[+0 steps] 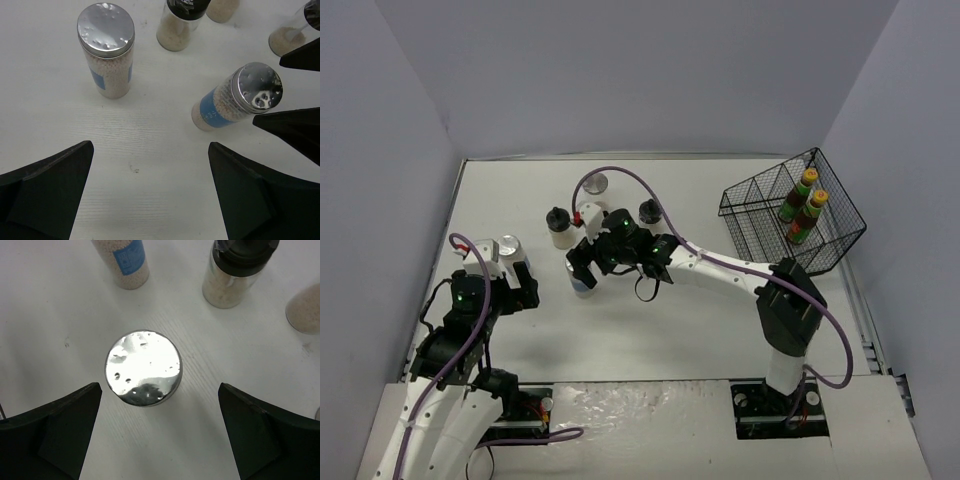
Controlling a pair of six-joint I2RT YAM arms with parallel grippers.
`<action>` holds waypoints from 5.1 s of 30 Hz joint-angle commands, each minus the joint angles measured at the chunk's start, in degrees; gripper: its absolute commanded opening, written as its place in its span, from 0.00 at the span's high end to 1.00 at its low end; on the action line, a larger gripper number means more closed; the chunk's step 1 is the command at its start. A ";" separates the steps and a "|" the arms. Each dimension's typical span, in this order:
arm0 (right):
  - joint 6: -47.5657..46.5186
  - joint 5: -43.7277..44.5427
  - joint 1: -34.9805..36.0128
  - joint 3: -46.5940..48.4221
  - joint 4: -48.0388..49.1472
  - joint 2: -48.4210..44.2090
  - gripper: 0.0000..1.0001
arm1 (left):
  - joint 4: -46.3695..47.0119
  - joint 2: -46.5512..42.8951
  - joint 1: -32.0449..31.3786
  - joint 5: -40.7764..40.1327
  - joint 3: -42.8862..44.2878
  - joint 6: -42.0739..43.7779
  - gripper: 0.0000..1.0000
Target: Organize the condiment bottles
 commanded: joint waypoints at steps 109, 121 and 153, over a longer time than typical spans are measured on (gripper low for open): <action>18.11 10.87 -52.00 0.03 -3.51 -17.53 0.00 | 4.04 13.42 -3.99 -14.29 9.96 -6.98 0.03; 14.78 -2.92 -48.53 -8.80 -5.59 -33.92 0.00 | 12.48 39.49 5.13 -13.83 19.58 -4.51 0.03; 11.09 -6.79 -48.21 -15.62 -7.83 -41.97 0.00 | 10.90 62.00 -24.12 0.90 40.95 -2.07 0.74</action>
